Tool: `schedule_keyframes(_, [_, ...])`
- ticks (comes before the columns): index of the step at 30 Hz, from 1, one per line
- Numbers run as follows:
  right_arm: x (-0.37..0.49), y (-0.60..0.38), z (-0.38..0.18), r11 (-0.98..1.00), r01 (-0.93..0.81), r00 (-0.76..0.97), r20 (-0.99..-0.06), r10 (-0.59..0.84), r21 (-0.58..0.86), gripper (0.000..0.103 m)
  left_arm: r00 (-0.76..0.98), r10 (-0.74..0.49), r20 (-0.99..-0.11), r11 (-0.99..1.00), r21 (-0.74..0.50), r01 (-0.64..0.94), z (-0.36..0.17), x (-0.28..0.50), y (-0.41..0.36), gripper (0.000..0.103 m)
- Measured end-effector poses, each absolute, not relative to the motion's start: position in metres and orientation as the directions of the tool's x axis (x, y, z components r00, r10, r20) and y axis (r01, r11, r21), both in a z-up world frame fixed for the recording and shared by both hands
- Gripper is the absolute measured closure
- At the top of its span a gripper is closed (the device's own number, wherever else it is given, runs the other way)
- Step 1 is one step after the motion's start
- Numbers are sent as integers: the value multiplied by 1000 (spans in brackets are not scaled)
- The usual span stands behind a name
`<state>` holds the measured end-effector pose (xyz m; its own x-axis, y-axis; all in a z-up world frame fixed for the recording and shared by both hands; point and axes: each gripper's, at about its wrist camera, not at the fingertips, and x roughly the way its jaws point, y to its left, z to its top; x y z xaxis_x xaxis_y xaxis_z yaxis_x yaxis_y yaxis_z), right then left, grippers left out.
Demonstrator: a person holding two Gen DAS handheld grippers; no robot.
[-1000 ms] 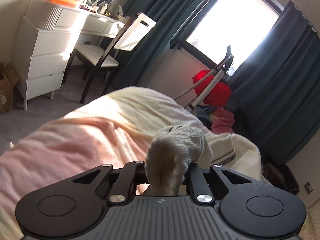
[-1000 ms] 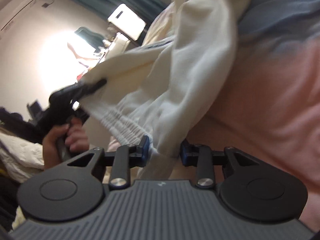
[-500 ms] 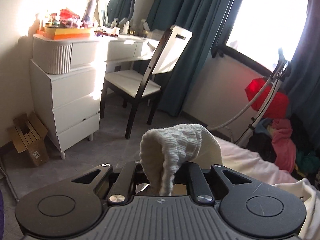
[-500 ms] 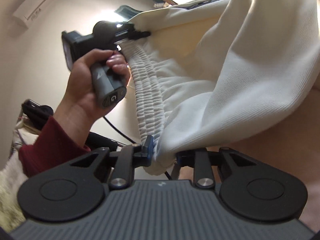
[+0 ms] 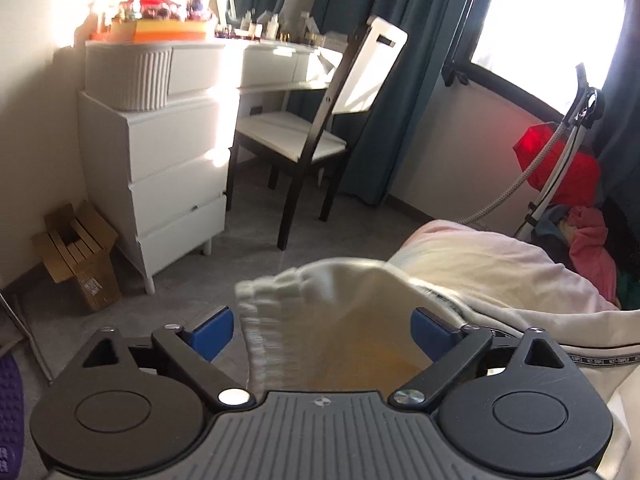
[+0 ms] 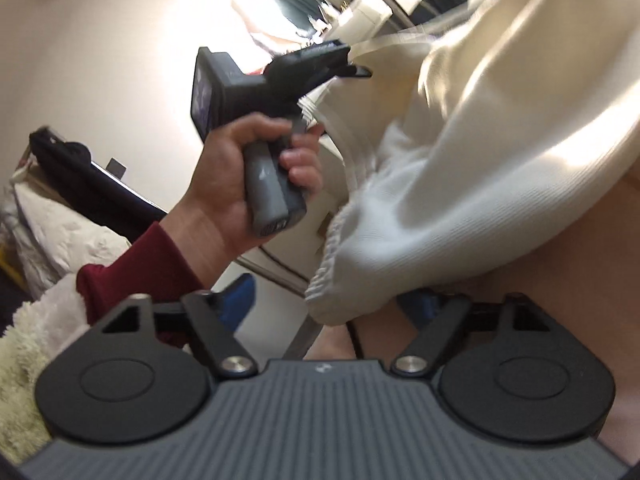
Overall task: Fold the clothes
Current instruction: 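Lift the cuff with the left gripper and pull the leg straight across the bed, then lower the cuff onto the bed and open the left gripper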
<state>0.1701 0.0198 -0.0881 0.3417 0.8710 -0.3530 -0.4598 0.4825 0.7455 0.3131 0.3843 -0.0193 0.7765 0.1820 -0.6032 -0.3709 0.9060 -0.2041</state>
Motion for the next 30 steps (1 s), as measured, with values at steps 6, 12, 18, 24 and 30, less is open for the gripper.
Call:
schedule_keyframes(6, [120, -35, -30, 601, -526, 482, -371, 794, 602, 20, 835, 204, -511, 932, -161, -326, 33, 228, 337, 4])
schedule_keyframes(12, [78, -107, 15, 757, -539, 665, -366, 651, 369, 21, 904, 106, -414, 969, -160, -187, 51, 147, 238, 3])
schedule_keyframes(18, [57, -187, 24, 875, -428, 810, -333, 482, 225, 21, 949, -10, -316, 989, -142, -37, 66, 68, 134, 1])
schedule_keyframes(24, [53, -243, 0, 937, -288, 891, -302, 338, 200, 21, 964, -74, -254, 996, -64, 60, 34, 20, 61, 0])
schedule_keyframes(30, [60, -260, -20, 949, -208, 900, -333, 280, 236, 21, 943, -60, -327, 998, -28, 54, -14, 14, 49, 0])
